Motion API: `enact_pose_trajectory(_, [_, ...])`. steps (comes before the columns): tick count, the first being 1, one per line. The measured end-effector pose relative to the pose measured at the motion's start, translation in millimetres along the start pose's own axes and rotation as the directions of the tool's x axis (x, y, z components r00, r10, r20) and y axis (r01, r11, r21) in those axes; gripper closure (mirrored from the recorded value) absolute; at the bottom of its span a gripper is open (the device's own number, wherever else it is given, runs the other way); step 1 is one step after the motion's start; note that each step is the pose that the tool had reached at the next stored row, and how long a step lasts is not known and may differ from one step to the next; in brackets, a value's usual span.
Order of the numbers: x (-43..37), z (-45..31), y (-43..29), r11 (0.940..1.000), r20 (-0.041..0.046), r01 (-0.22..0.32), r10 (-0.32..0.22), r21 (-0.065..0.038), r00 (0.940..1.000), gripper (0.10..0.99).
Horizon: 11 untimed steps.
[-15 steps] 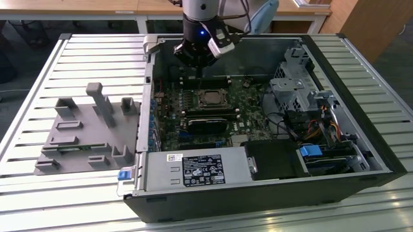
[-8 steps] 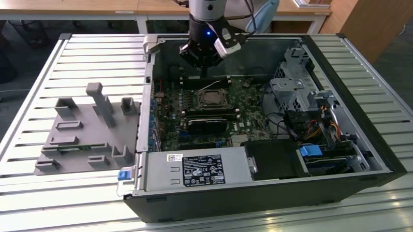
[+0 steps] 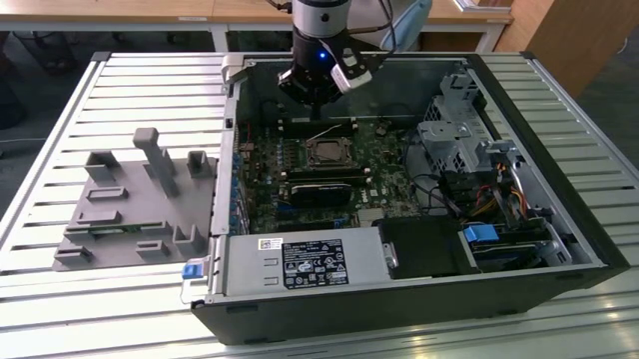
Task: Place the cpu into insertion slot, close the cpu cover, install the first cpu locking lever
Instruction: 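Close the cpu cover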
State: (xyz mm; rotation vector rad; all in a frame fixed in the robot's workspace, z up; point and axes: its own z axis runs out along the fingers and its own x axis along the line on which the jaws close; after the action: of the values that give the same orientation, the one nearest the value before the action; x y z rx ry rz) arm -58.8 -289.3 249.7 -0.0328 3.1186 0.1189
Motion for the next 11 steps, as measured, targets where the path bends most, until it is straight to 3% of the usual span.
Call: enact_pose_trajectory(11, [-9.2,12.3,-1.1,1.0,0.0008,0.0,0.0,0.0,1.0,0.98])
